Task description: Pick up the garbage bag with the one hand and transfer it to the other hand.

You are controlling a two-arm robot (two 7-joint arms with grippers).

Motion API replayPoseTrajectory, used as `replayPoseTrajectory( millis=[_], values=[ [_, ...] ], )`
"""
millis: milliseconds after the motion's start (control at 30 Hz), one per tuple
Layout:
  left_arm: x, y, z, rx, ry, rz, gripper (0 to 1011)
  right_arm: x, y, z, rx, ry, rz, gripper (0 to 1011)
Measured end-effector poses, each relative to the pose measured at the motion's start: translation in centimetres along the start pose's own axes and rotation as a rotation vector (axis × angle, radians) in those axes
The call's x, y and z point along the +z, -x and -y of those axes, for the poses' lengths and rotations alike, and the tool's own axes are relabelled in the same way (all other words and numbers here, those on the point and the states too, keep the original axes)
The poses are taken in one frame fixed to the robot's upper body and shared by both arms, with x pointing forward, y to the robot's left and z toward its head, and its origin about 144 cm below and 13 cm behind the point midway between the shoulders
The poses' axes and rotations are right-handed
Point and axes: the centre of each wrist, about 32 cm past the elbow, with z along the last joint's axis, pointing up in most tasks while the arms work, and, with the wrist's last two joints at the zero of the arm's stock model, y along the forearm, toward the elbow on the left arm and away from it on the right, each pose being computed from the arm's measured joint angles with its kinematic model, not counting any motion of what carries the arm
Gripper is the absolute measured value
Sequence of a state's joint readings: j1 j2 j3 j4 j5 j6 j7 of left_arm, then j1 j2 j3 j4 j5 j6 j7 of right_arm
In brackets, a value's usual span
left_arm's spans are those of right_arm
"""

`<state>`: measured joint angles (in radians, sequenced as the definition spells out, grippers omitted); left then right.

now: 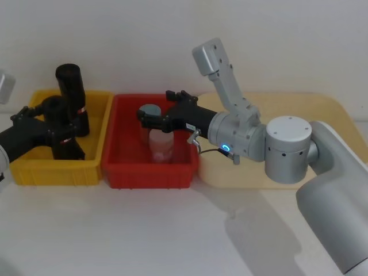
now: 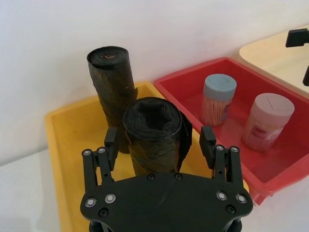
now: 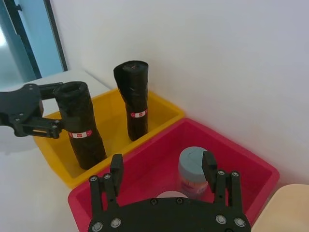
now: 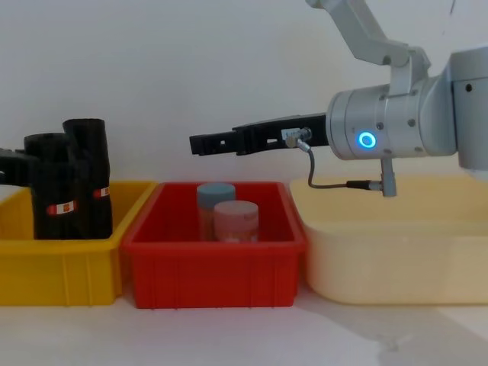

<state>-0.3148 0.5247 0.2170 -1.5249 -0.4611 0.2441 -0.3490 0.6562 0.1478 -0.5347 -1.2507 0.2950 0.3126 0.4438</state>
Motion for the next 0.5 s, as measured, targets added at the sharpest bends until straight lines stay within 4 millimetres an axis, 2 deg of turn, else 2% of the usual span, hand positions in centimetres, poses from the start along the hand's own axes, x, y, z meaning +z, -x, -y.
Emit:
replayPoseTrajectory(
  millis=[500],
  values=[
    [-0.5,0.2,1.4,-0.009,-0.021,0.006,1001,-0.4,-0.4,-0.4,0.021,0.038,-0.013,1001]
  ],
)
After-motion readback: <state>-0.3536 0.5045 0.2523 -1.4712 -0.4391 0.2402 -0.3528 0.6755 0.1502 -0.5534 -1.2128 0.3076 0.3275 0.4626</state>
